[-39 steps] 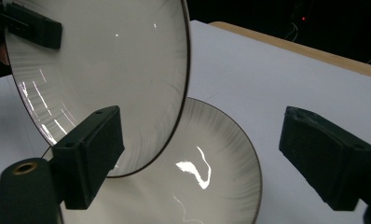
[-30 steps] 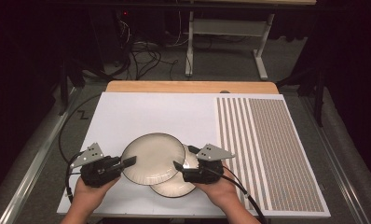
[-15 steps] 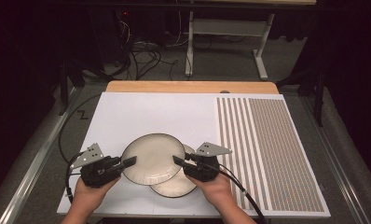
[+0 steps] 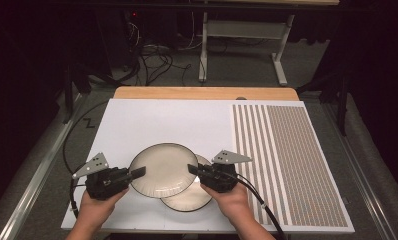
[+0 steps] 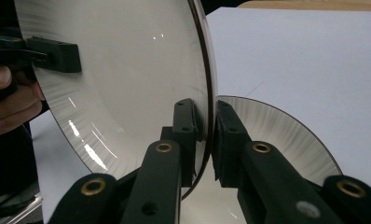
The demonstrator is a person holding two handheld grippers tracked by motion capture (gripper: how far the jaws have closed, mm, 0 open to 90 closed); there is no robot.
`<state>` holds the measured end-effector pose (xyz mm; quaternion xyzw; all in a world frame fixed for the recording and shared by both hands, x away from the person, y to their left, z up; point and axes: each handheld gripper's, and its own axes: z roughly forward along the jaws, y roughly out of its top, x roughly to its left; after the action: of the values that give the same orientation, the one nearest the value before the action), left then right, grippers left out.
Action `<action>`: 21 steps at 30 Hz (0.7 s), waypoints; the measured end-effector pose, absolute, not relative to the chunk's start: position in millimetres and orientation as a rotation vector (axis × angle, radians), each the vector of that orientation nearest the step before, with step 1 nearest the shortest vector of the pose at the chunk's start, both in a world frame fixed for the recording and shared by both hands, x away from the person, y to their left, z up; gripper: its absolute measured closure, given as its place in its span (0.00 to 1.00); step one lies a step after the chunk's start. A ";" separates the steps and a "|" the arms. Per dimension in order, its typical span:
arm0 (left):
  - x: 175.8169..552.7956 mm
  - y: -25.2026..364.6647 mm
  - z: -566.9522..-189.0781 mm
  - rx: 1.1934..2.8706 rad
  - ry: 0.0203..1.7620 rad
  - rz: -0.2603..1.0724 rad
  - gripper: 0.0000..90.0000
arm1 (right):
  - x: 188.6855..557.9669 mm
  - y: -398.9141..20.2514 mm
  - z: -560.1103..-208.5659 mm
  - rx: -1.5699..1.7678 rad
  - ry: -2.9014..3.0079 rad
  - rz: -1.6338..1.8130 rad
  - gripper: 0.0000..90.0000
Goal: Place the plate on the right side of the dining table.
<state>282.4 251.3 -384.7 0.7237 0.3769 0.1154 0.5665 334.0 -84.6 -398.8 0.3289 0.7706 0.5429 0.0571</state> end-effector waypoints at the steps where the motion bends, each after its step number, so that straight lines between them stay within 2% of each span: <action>1: 282.4 250.7 -384.6 1.703 0.886 0.269 0.89 | 333.6 -85.1 -398.2 1.001 2.337 1.650 0.93; 12: 286.0 236.5 -379.8 1.665 0.900 0.241 0.89 | 331.9 -99.0 -386.0 1.003 2.299 1.659 0.94; 21: 292.5 215.0 -372.6 1.670 0.892 0.267 0.88 | 331.0 -120.4 -373.9 1.005 2.265 1.645 0.95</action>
<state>292.5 215.0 -372.6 0.7134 0.3812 0.1140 0.5768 331.0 -120.4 -373.9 0.3367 0.7590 0.5510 0.0836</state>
